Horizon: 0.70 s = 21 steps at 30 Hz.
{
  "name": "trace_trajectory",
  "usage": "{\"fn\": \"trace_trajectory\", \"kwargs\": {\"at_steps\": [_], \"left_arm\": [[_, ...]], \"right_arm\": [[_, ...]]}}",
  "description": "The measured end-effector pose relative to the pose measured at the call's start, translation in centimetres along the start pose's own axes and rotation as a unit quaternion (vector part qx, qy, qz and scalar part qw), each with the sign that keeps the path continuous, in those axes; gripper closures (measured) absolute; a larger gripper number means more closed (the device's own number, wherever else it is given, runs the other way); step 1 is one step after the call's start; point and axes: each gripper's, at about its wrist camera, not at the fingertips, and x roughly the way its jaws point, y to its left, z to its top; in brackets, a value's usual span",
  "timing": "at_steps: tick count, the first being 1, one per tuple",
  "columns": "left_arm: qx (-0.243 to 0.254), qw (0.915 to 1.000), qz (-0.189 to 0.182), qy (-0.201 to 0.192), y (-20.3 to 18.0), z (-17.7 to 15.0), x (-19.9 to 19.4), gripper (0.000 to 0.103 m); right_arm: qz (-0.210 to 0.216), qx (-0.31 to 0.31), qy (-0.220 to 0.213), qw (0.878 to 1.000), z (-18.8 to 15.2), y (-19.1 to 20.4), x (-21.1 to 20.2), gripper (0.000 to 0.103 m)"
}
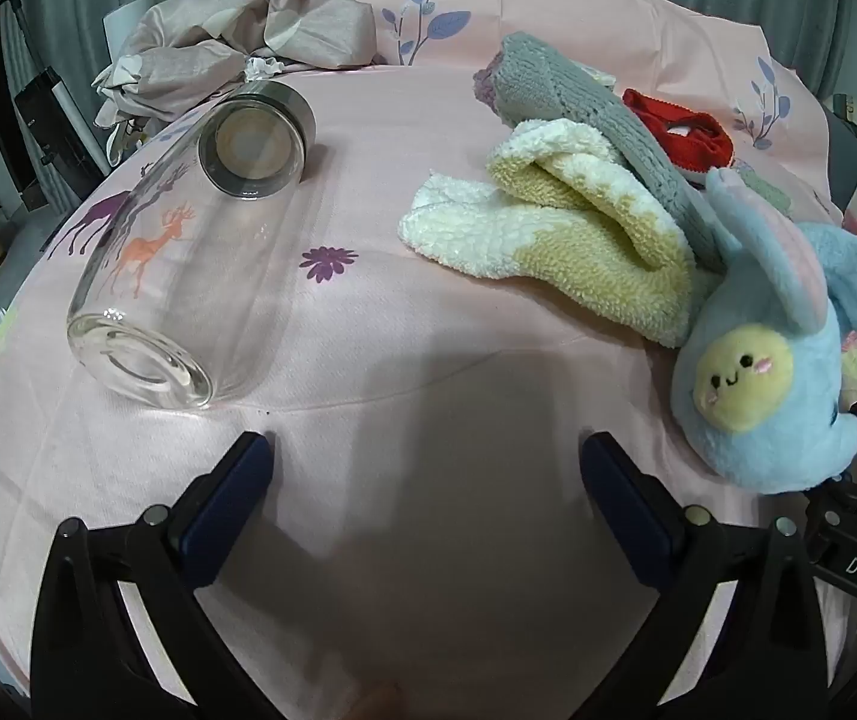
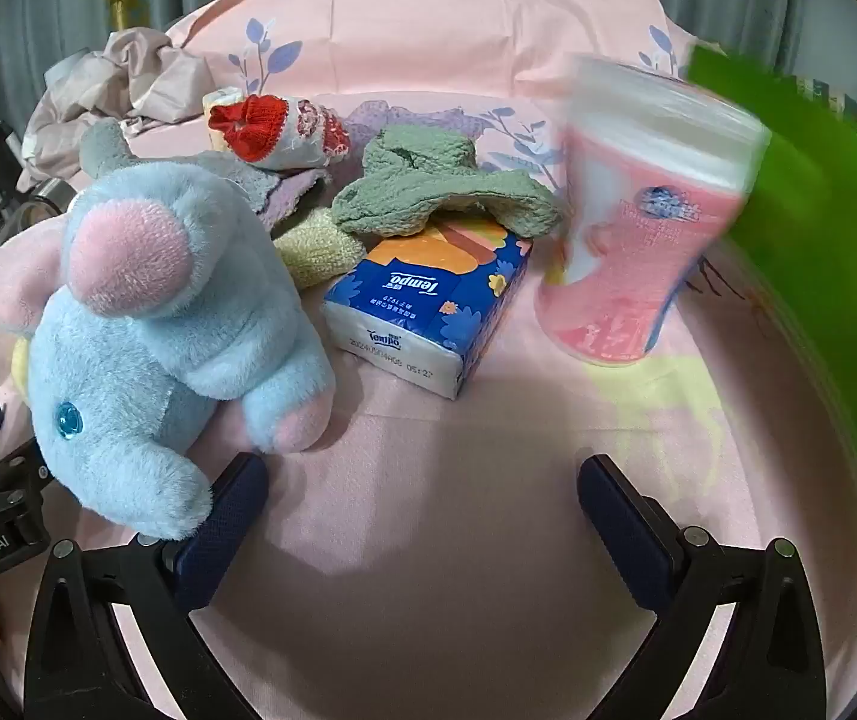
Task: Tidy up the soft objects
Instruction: 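Move the right gripper toward the light-blue plush elephant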
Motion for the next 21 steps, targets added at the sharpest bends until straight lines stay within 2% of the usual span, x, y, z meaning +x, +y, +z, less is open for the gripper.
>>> {"fn": "trace_trajectory", "kwargs": {"at_steps": [21], "left_arm": [[0.005,1.0,0.006,0.005,-0.11,0.14,0.15,0.001]], "right_arm": [[0.002,0.001,0.005,1.0,-0.15,-0.52,0.27,0.0]]}}
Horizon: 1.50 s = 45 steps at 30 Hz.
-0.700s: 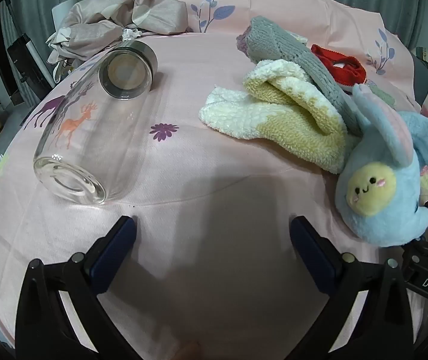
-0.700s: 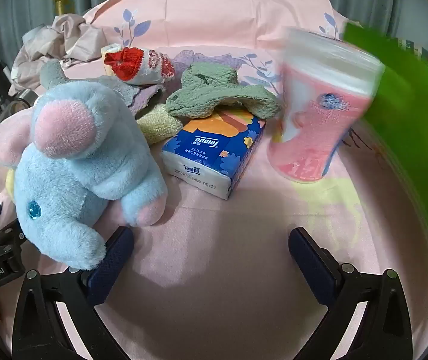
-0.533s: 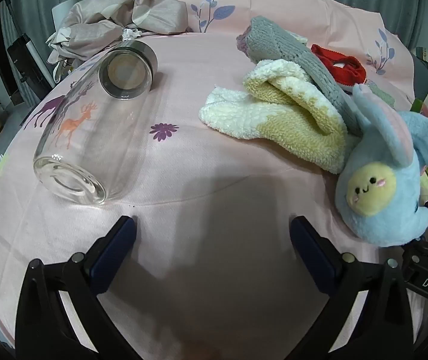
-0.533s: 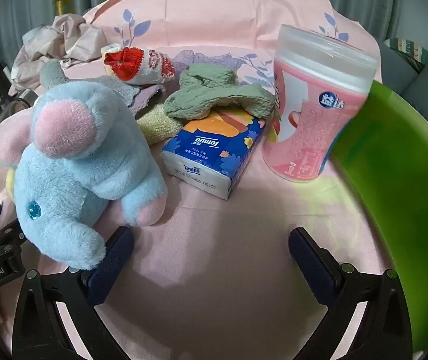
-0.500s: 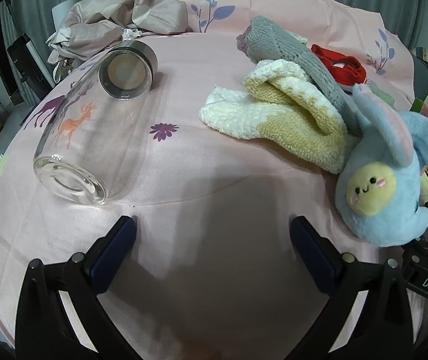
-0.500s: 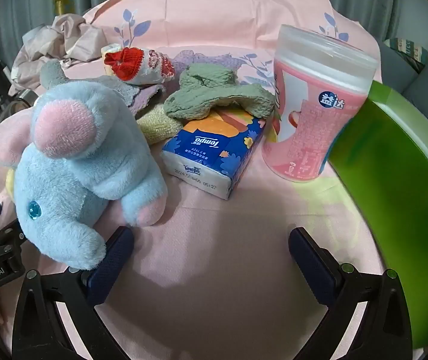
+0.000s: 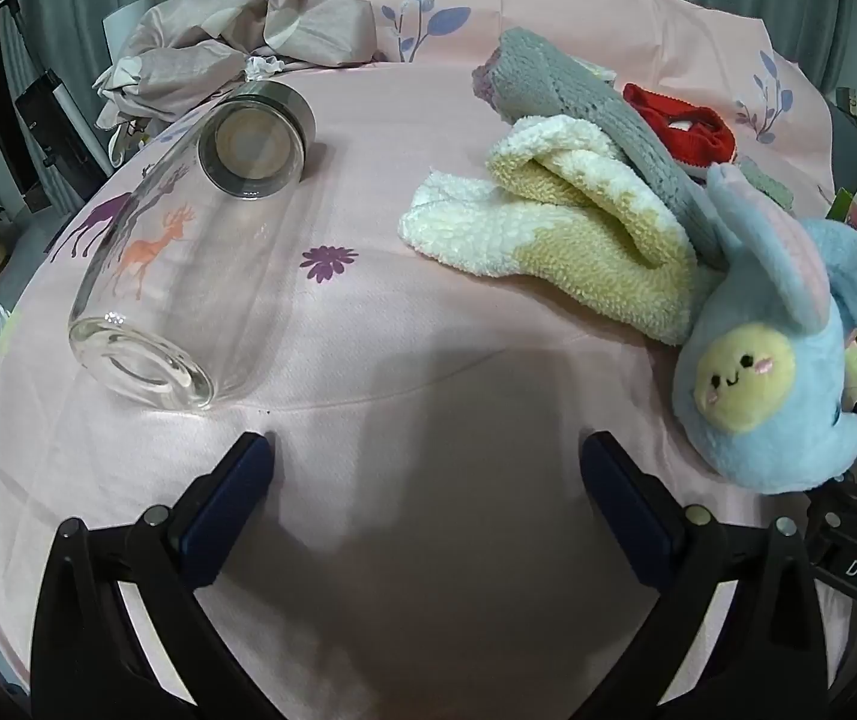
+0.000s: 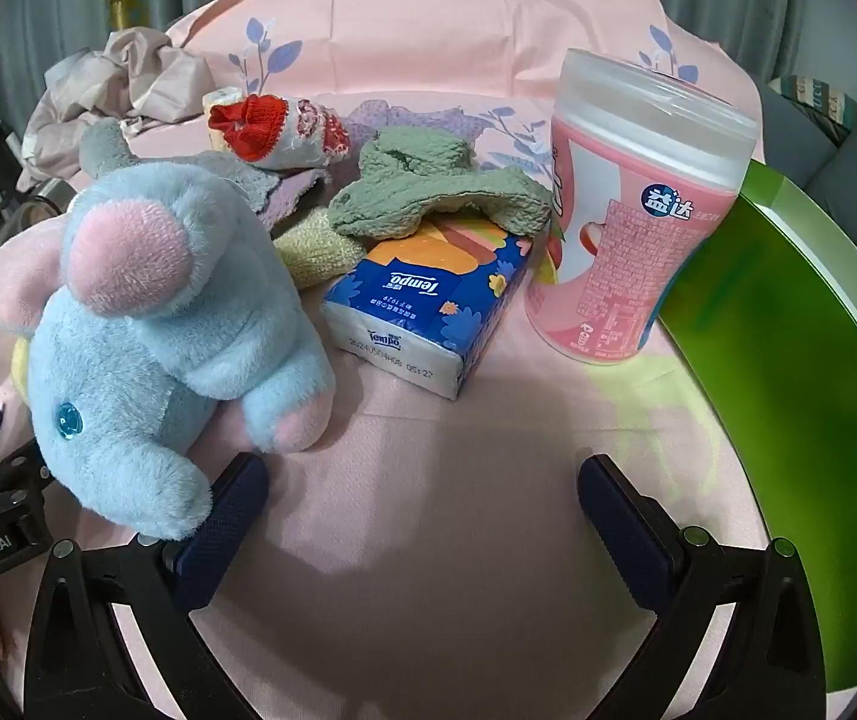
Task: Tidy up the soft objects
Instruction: 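Move the right gripper toward the light-blue plush elephant, then grasp the light-blue plush elephant with the right gripper and lift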
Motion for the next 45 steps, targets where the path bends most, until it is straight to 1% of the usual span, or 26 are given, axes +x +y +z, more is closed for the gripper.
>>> {"fn": "trace_trajectory", "kwargs": {"at_steps": [5,8,10,11,14,16,17,18,20,22,24,26,27,29,30,31,32,33,35,37,38,40,42,45], "left_arm": [[-0.002,1.0,0.003,0.0,0.5,-0.1,0.2,0.001],[-0.005,1.0,0.006,0.006,0.1,-0.5,-0.3,0.001],[-0.014,0.9998,-0.001,0.015,0.5,-0.6,-0.7,0.001],[-0.019,0.9997,-0.005,0.016,0.6,-0.6,-0.9,0.001],[-0.04,0.9986,-0.035,0.012,1.2,-0.6,-2.0,0.002],[-0.055,0.9965,-0.064,0.004,1.7,-0.5,-3.3,0.004],[-0.056,0.9959,-0.071,0.002,1.7,-0.3,-3.7,0.004],[-0.058,0.9945,-0.086,-0.006,1.8,-0.1,-4.6,0.004],[-0.063,0.9915,-0.112,-0.017,1.7,0.6,-5.8,0.004],[-0.064,0.9876,-0.143,-0.011,1.2,1.5,-6.5,0.005],[-0.056,0.9852,-0.162,0.0,0.2,2.6,-6.9,0.011],[-0.049,0.9854,-0.163,0.004,-0.8,3.8,-7.2,0.015],[-0.045,0.9858,-0.162,0.004,-1.3,4.2,-7.4,0.018],[-0.032,0.9857,-0.166,-0.001,-2.5,4.4,-7.8,0.021],[-0.028,0.9847,-0.172,-0.002,-2.9,4.3,-7.9,0.021],[-0.026,0.9835,-0.179,0.0,-3.4,4.0,-7.8,0.021],[-0.026,0.9828,-0.183,0.006,-3.3,3.9,-7.3,0.023],[-0.026,0.9815,-0.189,0.013,-3.4,3.6,-6.9,0.03],[-0.032,0.9788,-0.2,0.032,-3.6,3.0,-5.9,0.036],[-0.049,0.9768,-0.204,0.044,-3.5,2.8,-5.3,0.037],[-0.049,0.9764,-0.205,0.045,-3.5,2.7,-5.1,0.037],[-0.038,0.9791,-0.195,0.042,-3.7,2.4,-4.8,0.037],[-0.04,0.9806,-0.187,0.044,-3.5,2.1,-4.5,0.037],[-0.048,0.9763,-0.205,0.051,-3.2,1.9,-3.7,0.036]], "right_arm": [[-0.003,-0.003,0.003,1.0,0.2,0.3,-0.1,0.0],[-0.007,-0.004,0.003,1.0,0.3,0.6,-0.3,0.0],[-0.011,-0.004,0.012,1.0,0.6,0.9,-0.2,0.0],[-0.007,-0.004,0.02,1.0,0.8,0.8,-0.2,0.0],[0.017,0.02,0.044,0.999,1.2,0.2,-1.1,0.0],[0.051,0.053,0.053,0.996,1.3,-0.7,-2.3,0.0],[0.07,0.064,0.051,0.994,1.5,-1.0,-3.1,0.0],[0.081,0.068,0.046,0.993,1.7,-1.3,-3.8,0.0],[0.082,0.072,0.025,0.994,2.5,-1.3,-5.8,0.0],[0.09,0.077,0.01,0.993,3.5,-1.2,-7.7,0.0],[0.111,0.081,0.009,0.99,4.8,-1.0,-8.6,0.0],[0.135,0.071,-0.007,0.988,6.4,-0.4,-9.3,0.0],[0.14,0.071,-0.009,0.988,7.4,-0.4,-9.0,0.001],[0.152,0.084,0.005,0.985,8.4,-0.7,-8.1,0.009],[0.162,0.087,0.013,0.983,8.8,-0.4,-7.6,0.018],[0.176,0.087,0.022,0.98,8.6,-0.3,-7.2,0.024],[0.185,0.084,0.027,0.979,8.5,-0.2,-6.7,0.026],[0.191,0.08,0.03,0.978,8.3,-0.1,-6.2,0.028],[0.197,0.074,0.044,0.977,7.8,0.2,-5.2,0.033],[0.2,0.081,0.054,0.975,7.6,-0.1,-4.7,0.035],[0.203,0.077,0.057,0.974,7.6,0.1,-4.5,0.035],[0.208,0.071,0.064,0.973,7.7,0.5,-4.0,0.035],[0.212,0.07,0.066,0.972,7.8,0.8,-3.6,0.035],[0.22,0.069,0.076,0.97,7.6,1.2,-2.6,0.035]]}}
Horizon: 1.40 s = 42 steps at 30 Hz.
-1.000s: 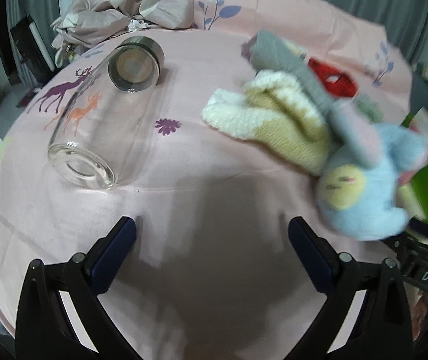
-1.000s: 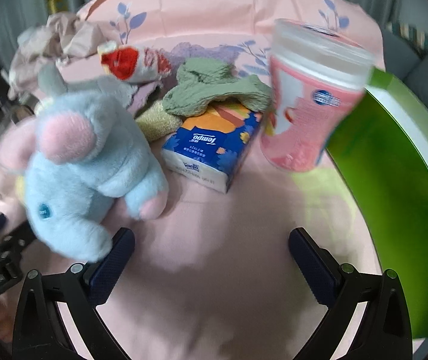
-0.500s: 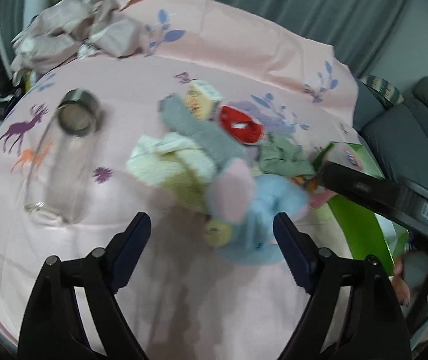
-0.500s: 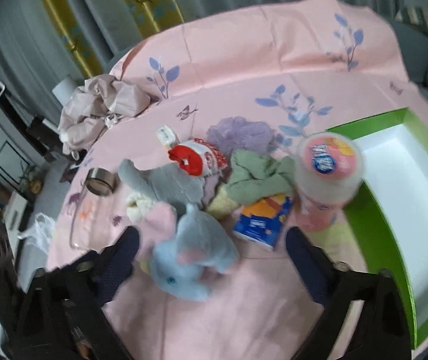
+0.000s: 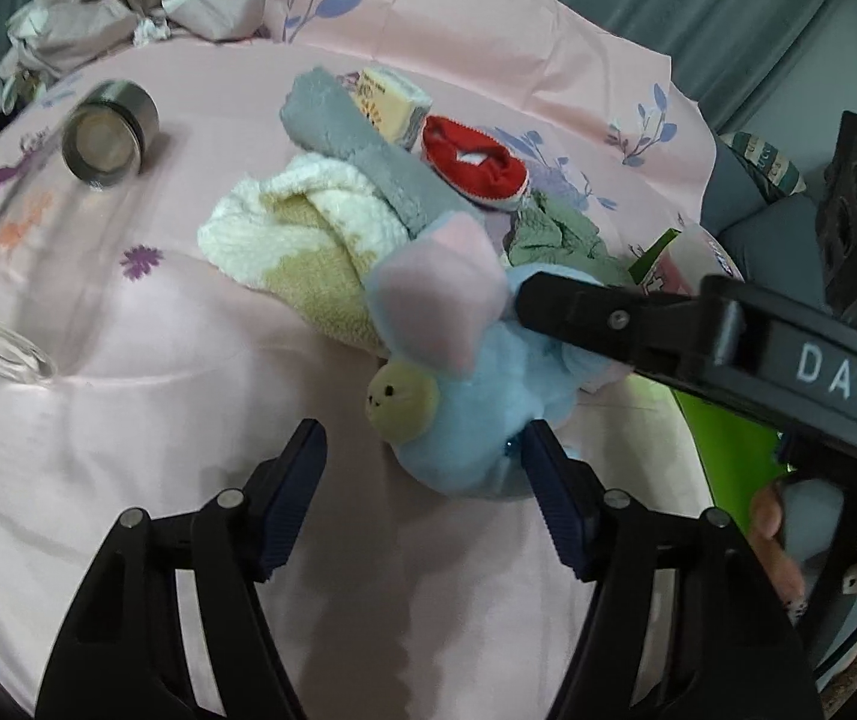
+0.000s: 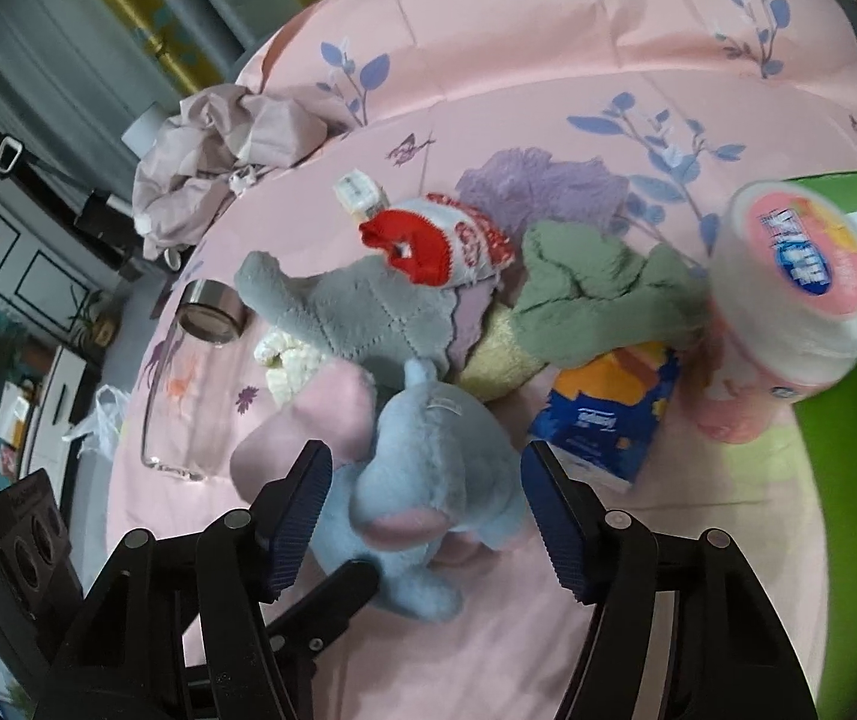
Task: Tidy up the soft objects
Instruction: 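Grasp the light-blue plush elephant with the right gripper and lift, then carry the elephant over the green box and open the right gripper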
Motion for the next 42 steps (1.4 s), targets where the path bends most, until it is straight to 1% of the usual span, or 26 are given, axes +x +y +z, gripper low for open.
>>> {"fn": "trace_trajectory", "kwargs": {"at_steps": [1,2,3,4,5,9,10,14,18,22,26,27,31,36,42], "left_arm": [[-0.002,1.0,-0.007,0.001,0.1,-0.1,0.1,0.035],[-0.003,0.9999,-0.01,0.001,0.2,-0.1,0.2,0.039],[-0.003,0.9999,-0.017,0.001,0.2,-0.1,0.3,0.046],[-0.004,0.9997,-0.025,-0.001,0.1,-0.1,0.3,0.049],[-0.007,0.9996,-0.027,-0.001,0.2,-0.1,0.3,0.05],[0.004,0.9994,-0.027,-0.02,-0.3,-0.6,-0.9,0.052],[0.008,0.9993,-0.027,-0.026,-0.8,-0.5,-1.2,0.052],[0.029,0.9973,-0.04,-0.055,-2.9,-0.1,-3.1,0.053],[0.063,0.9931,-0.058,-0.08,-5.7,0.4,-4.9,0.053],[0.086,0.9882,-0.09,-0.09,-8.7,1.2,-5.4,0.052],[0.123,0.9818,-0.112,-0.092,-12.5,1.4,-5.5,0.052],[0.135,0.9798,-0.117,-0.089,-13.6,1.3,-5.3,0.052],[0.156,0.9753,-0.139,-0.072,-16.8,1.4,-4.0,0.051],[0.179,0.9693,-0.165,-0.034,-20.6,0.9,-1.5,0.051],[0.206,0.9638,-0.169,0.0,-24.1,0.5,1.6,0.051]], "right_arm": [[-0.001,0.001,0.004,1.0,0.0,0.0,0.3,0.035],[-0.001,0.001,0.009,1.0,0.0,0.0,0.7,0.035],[0.002,0.001,0.013,1.0,-0.1,-0.1,1.1,0.035],[0.008,0.002,0.015,1.0,-0.1,-0.1,1.3,0.04],[0.018,0.005,0.016,1.0,-0.2,-0.2,1.5,0.041],[0.014,-0.003,-0.004,1.0,-0.3,0.0,0.7,0.05],[0.015,-0.003,-0.01,1.0,-0.4,0.0,0.3,0.05],[0.011,-0.01,-0.055,0.998,-0.8,0.6,-2.9,0.05],[-0.001,-0.009,-0.103,0.995,-1.1,0.6,-6.9,0.05],[-0.017,0.007,-0.147,0.989,-1.2,-0.6,-10.4,0.05],[-0.034,0.04,-0.181,0.982,-1.5,-3.0,-13.6,0.05],[-0.037,0.051,-0.19,0.98,-1.7,-3.9,-14.4,0.05],[-0.055,0.09,-0.212,0.971,-2.3,-6.6,-16.4,0.05],[-0.089,0.157,-0.226,0.957,-3.2,-10.7,-17.8,0.05],[-0.089,0.225,-0.234,0.942,-4.8,-15.4,-18.7,0.05]]}}
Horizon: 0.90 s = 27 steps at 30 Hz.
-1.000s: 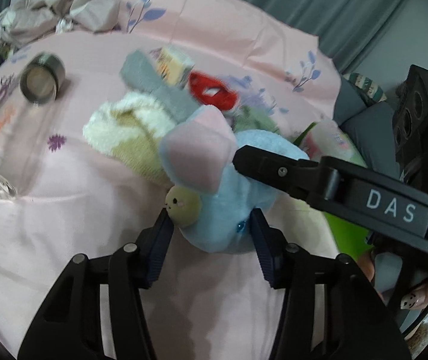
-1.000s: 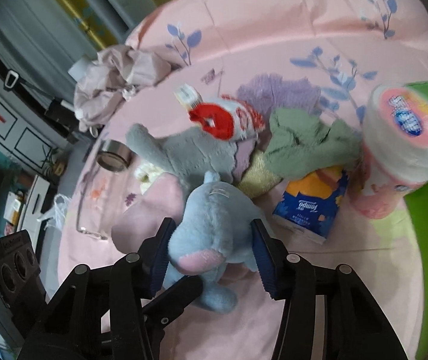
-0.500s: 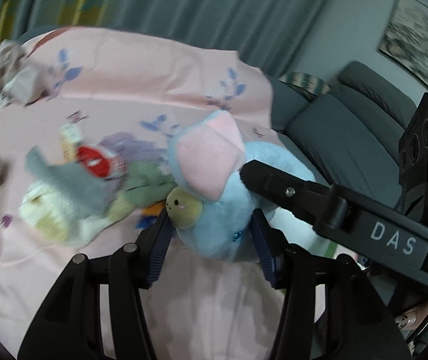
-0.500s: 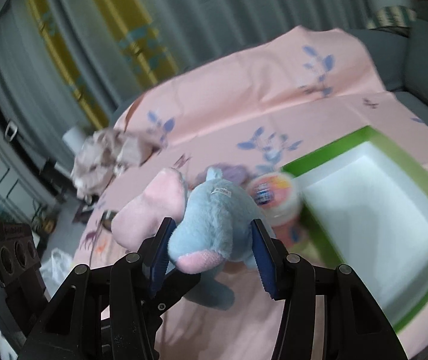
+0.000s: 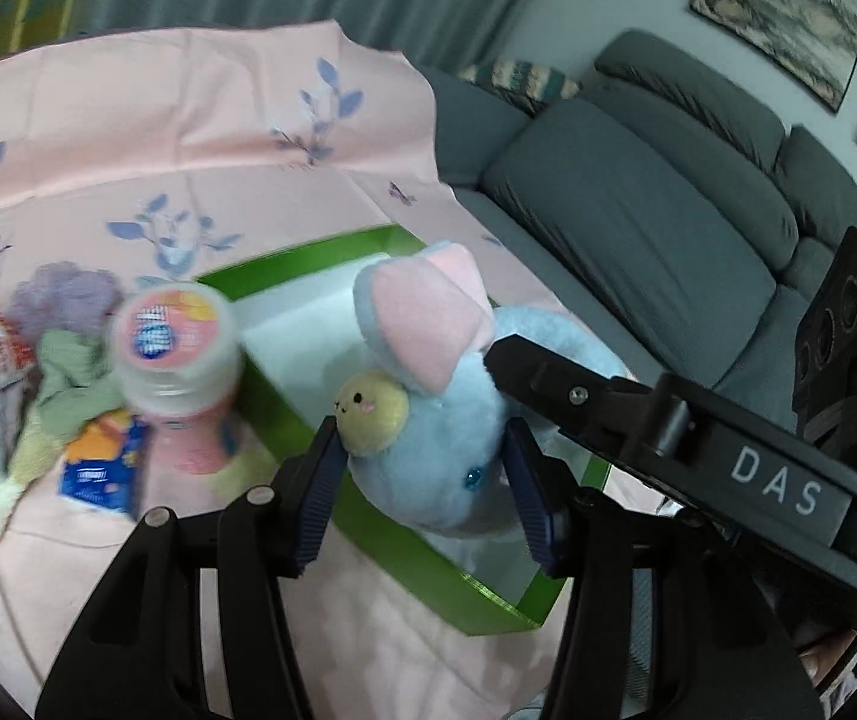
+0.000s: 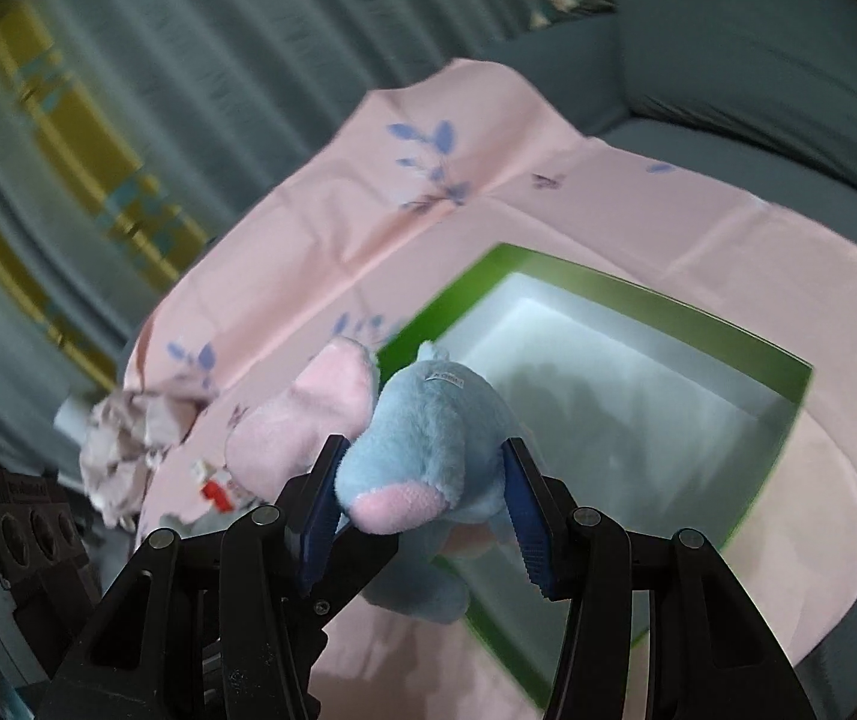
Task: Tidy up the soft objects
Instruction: 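Carry the elephant over the green box and open the right gripper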
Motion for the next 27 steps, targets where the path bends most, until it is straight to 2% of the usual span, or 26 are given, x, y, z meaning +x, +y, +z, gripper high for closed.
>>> {"fn": "trace_trajectory", "kwargs": {"at_steps": [7,12,13,15,18,21,24,27], "left_arm": [[0.015,0.9993,0.002,0.034,-1.8,-0.5,3.9,0.051],[0.009,0.9992,0.001,0.039,-1.4,-1.0,4.2,0.049],[0.01,0.9992,-0.001,0.037,-1.4,-1.0,4.0,0.048],[0.015,0.9995,-0.001,0.027,-1.4,-0.9,3.3,0.038],[0.022,0.9997,0.009,0.005,-1.2,-0.7,1.6,0.026],[0.013,0.9997,0.017,-0.012,-0.1,-0.7,-0.7,0.022],[-0.005,0.9991,0.03,-0.029,1.5,-0.9,-3.0,0.016],[-0.029,0.9975,0.049,-0.042,3.6,-1.5,-5.2,0.015]], "right_arm": [[-0.03,0.06,0.014,0.998,0.4,-4.3,1.0,0.05],[-0.051,0.078,0.024,0.995,0.4,-5.5,1.6,0.05],[-0.058,0.079,0.025,0.995,0.4,-5.6,1.6,0.05],[-0.064,0.071,0.029,0.995,0.3,-5.3,1.6,0.046],[-0.058,0.064,0.017,0.996,0.5,-4.9,1.2,0.033],[-0.06,0.051,0.001,0.997,0.5,-3.9,0.3,0.025],[-0.063,0.036,-0.006,0.997,0.5,-2.8,0.0,0.023],[-0.06,0.019,-0.01,0.998,0.6,-1.6,0.0,0.02]]}}
